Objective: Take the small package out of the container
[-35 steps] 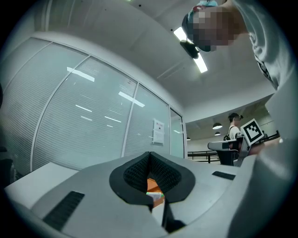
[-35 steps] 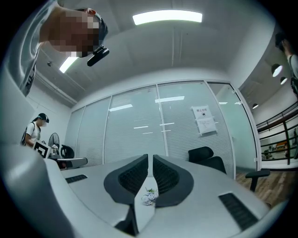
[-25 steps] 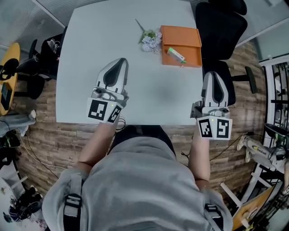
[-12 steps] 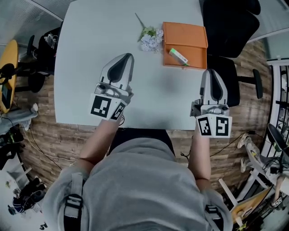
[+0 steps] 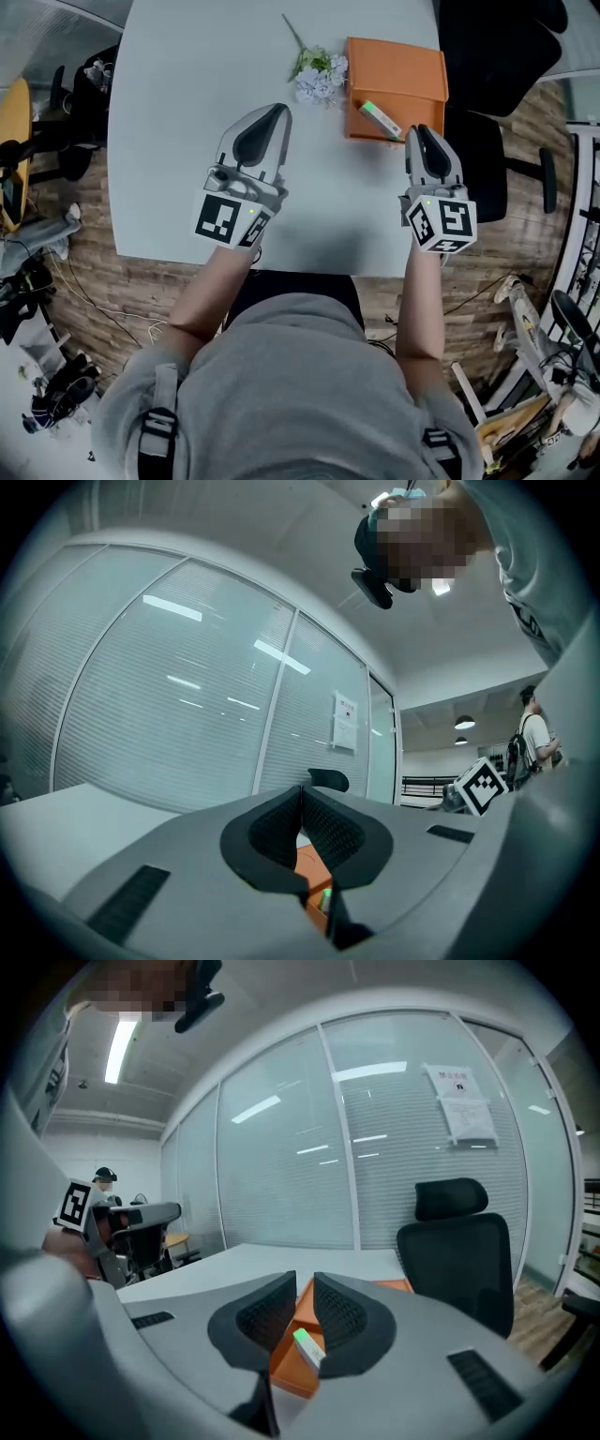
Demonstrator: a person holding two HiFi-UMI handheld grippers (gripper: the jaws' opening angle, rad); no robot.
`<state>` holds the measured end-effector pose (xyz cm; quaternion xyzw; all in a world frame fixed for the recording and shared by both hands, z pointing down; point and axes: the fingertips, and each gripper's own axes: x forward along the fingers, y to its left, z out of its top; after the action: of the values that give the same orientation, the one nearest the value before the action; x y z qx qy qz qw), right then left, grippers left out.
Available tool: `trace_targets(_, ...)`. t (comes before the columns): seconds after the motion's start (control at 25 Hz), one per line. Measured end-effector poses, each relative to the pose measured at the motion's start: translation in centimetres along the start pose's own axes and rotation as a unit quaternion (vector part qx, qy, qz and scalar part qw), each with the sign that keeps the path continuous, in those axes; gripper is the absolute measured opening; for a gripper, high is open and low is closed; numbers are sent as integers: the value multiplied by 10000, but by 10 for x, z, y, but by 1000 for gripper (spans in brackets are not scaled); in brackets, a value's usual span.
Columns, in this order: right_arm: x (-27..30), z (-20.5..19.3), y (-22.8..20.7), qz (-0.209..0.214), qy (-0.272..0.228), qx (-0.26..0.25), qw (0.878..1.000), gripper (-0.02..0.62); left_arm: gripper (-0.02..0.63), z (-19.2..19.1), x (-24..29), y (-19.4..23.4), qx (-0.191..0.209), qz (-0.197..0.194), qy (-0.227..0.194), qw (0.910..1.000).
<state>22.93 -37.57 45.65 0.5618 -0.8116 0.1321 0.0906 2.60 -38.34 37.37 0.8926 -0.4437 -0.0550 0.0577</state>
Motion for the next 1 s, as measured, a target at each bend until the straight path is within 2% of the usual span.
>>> trace_targets(0.12,27,-30,-7,126,412,-39,9991,64,20,-12,4,3,-40,24,97,9999)
trace_targets(0.32,68,-70,-14,367,975,-693,9921,72,20,-23,8,4,-30,59,175,9998)
trace_targets(0.4,80,-86,-15,496,1230,-887,9872,101,20,-28,8,5,-33,74,221,9997)
trace_targets(0.48,90,-105,-13,653,1560,-1017,9803,167,20,-32,8,6,-38,100,266,9996)
trace_targets(0.64,101,-139,-13,785,2166,-1396,9630,181,20,-36,7,7,-38,112,302,9995)
trace_targets(0.76,103,-147,-15,750,2287,-1562,9580,176,20,-36,8,6,-37,113,303,9995)
trace_targets(0.84,102,-146,-14,751,2261,-1613,9577,129,20,-36,7,7,-37,128,300,9995)
trace_targets(1.0,94,-128,-10,730,1989,-1606,9640,118,20,-32,3,6,-9,155,266,9995)
